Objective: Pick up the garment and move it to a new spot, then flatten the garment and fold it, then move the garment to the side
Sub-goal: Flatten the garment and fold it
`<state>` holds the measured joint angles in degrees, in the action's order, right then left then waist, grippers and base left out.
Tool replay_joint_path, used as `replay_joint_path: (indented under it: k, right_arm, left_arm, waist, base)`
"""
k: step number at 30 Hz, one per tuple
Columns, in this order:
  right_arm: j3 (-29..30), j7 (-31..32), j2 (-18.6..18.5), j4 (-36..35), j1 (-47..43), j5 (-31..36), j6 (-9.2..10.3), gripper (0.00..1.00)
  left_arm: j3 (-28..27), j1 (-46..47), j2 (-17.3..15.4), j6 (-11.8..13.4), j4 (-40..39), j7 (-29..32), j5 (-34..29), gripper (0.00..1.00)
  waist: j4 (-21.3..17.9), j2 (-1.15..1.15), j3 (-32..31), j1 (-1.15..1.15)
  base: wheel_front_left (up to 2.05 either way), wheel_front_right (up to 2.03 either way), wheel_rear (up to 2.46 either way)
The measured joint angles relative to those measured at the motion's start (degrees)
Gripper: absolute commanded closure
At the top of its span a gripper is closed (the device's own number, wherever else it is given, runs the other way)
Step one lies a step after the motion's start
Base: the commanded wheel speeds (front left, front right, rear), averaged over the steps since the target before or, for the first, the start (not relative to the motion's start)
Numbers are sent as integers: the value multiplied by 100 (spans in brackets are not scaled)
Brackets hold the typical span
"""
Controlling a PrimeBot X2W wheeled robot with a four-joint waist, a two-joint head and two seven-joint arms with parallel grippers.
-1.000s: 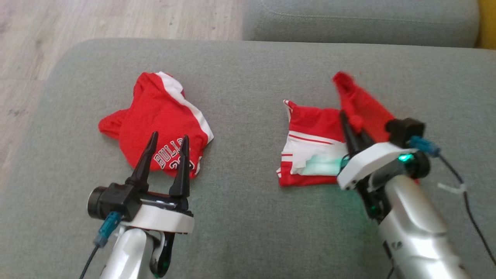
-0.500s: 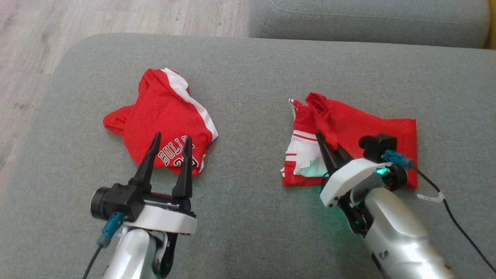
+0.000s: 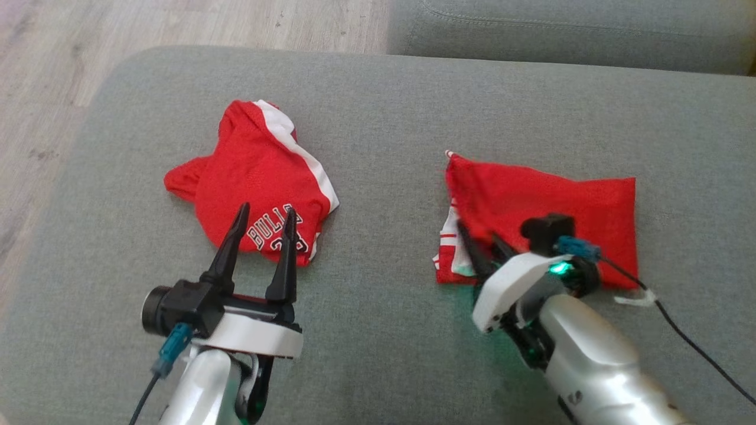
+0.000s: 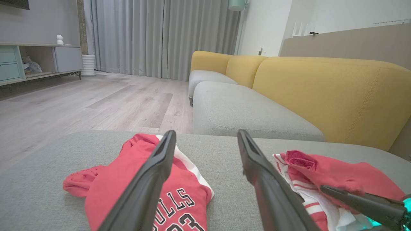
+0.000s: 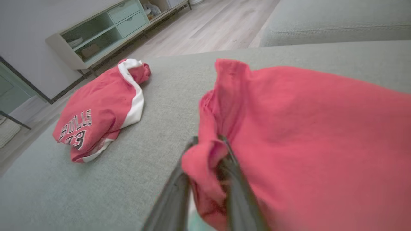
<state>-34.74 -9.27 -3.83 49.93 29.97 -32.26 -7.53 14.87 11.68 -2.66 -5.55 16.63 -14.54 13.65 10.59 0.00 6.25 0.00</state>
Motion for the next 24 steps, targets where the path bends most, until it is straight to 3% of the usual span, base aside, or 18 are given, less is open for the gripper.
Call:
replay_joint_path:
  k: [5, 10, 14, 19, 24]
  right_arm:
    - [-876, 282, 22, -698, -53, -533, 0, 0]
    - [-896, 55, 21, -824, -52, -625, 0, 0]
    - [-372, -282, 41, -660, 28, -343, 0, 0]
    - [1187, -494, 27, -539, 171, 599, 0, 0]
    - [2892, -513, 18, -1660, -243, 2027, 0, 0]
  left_arm:
    - [-8, 1, 0, 0, 33, 0, 0, 0]
    - [-30, 1, 0, 4, 53, 0, 0, 0]
    - [-59, -1, 0, 10, 44, 0, 0, 0]
    - [-148, -6, 0, 38, -53, 0, -1, 0]
    - [-212, -53, 0, 60, -149, 0, -1, 0]
  waist:
    - [-39, 0, -22, 0]
    - [-163, 0, -79, 0]
    - [-271, 0, -109, 0]
    - [-473, 0, -153, 0]
    - [-660, 0, -180, 0]
  base:
    - [0, 0, 0]
    - [0, 0, 0]
    - [0, 0, 0]
    - [0, 0, 0]
    - [0, 0, 0]
